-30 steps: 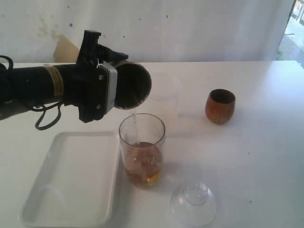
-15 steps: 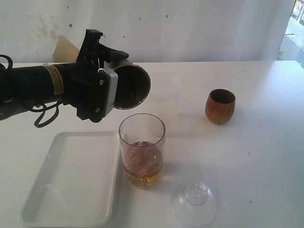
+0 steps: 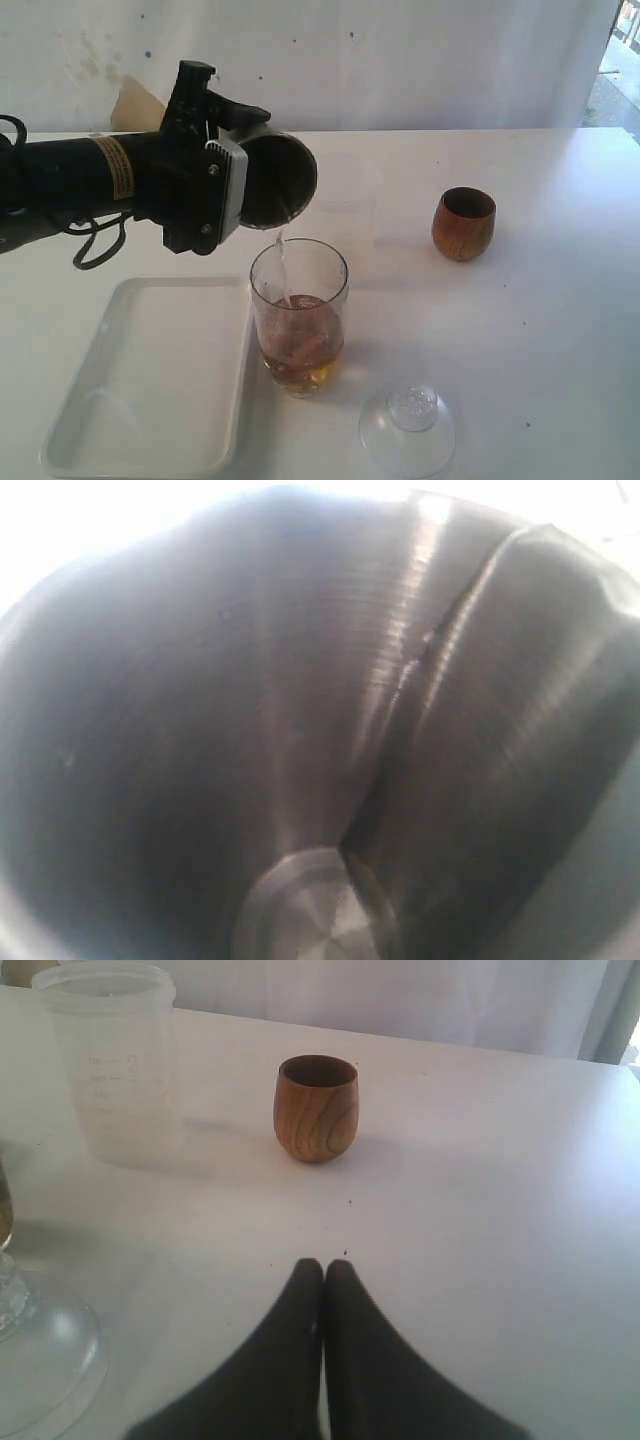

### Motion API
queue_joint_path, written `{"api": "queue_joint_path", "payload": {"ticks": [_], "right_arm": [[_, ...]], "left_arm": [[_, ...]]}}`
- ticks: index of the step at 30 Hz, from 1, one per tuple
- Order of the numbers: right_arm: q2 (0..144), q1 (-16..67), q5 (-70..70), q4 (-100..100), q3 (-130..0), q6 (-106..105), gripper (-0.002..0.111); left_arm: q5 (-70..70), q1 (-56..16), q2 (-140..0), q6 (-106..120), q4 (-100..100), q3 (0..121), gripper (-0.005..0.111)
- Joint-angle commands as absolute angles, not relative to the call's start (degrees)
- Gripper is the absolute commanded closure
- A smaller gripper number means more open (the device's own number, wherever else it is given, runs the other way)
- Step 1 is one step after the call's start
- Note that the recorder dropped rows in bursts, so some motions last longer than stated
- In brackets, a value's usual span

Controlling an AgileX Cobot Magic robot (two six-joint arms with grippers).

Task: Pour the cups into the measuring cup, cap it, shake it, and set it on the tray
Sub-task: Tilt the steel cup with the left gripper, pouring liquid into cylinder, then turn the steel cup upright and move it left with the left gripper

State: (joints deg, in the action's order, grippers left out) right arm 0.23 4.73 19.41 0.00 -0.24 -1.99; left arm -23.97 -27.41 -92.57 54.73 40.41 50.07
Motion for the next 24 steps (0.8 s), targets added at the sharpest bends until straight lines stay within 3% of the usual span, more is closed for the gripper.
{"api": "queue_joint_path", "payload": {"ticks": [1,11,24], "right_arm": [[0.0,4.5,19.3,0.0,0.0,-1.7,0.108],[0.0,4.5,19.3,0.0,0.0,-1.7,0.108],[0.0,4.5,19.3,0.0,0.0,-1.7,0.108]], "left_arm": [[-25.6,-27.4,-91.4,38.9,39.0,50.8,0.107],[-22.7,-27.4,-91.4,-6.7,36.7,50.8,0.107],[-21.7,-20.7,-97.5,-13.3,14.2,50.8,0.107]]}}
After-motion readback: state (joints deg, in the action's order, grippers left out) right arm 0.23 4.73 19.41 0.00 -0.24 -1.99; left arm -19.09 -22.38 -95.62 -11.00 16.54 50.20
